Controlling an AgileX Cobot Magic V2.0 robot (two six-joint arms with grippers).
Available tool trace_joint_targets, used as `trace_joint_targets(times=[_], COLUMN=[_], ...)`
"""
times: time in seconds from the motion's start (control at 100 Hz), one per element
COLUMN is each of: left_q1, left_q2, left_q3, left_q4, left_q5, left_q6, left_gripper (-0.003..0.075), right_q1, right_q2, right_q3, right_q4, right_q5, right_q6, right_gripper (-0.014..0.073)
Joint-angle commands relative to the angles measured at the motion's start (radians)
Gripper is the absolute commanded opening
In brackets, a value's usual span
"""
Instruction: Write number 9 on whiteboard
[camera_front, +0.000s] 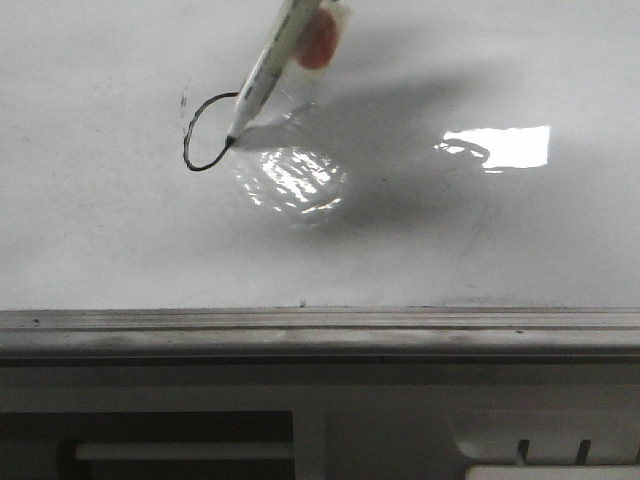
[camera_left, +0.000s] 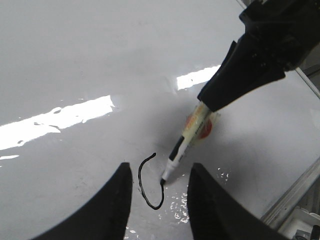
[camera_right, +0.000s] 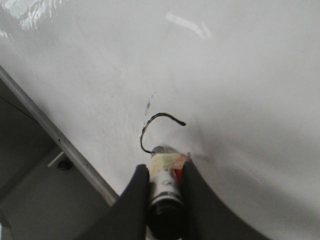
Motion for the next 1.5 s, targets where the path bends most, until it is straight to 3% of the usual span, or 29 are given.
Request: trace_joint_targets(times=[0.0, 0.18, 0.43, 0.74, 0.96, 1.15, 1.49], left_q1=[0.002, 0.002, 0.002, -0.009, -0.113, -0.21, -0.218], left_q2=[0.001, 0.001, 0.001, 0.005, 0.059, 0.137, 0.245], left_q3=[-0.027, -0.027, -0.027, -0.027, -0.027, -0.027, -0.027], left_q4=[-0.014, -0.014, -0.014, 0.019, 0.126, 0.126, 0.032], left_q5=[-0.074, -0.074, -0.074, -0.045, -0.027, -0.064, -0.176], left_q6=[-0.002, -0.002, -0.002, -0.004, -0.006, -0.006, -0.006], left_gripper=[0.0253, 0.0253, 0.0253, 0.0253, 0.0253, 0.0255, 0.0252], right_q1=[-0.029, -0.043, -0.039, 0.099, 0.187, 0.226, 0.267], right_q2=[-0.023, 0.015, 0.014, -0.053, -0.058, -0.048, -0.048], right_q3=[-0.072, -0.094, 0.071, -0.009, -0.029, -0.029, -0.029], right_q4=[-0.059, -0.057, 0.023, 0.115, 0.119, 0.119, 0.124], right_q5=[-0.058, 0.03, 0.036, 0.08, 0.078, 0.059, 0.051], right_q6=[-0.018, -0.018, -0.026, -0.028, -0.028, -0.028, -0.028], right_gripper=[-0.0069, -0.0069, -0.0069, -0.0069, -0.0069, -0.0069, -0.0069])
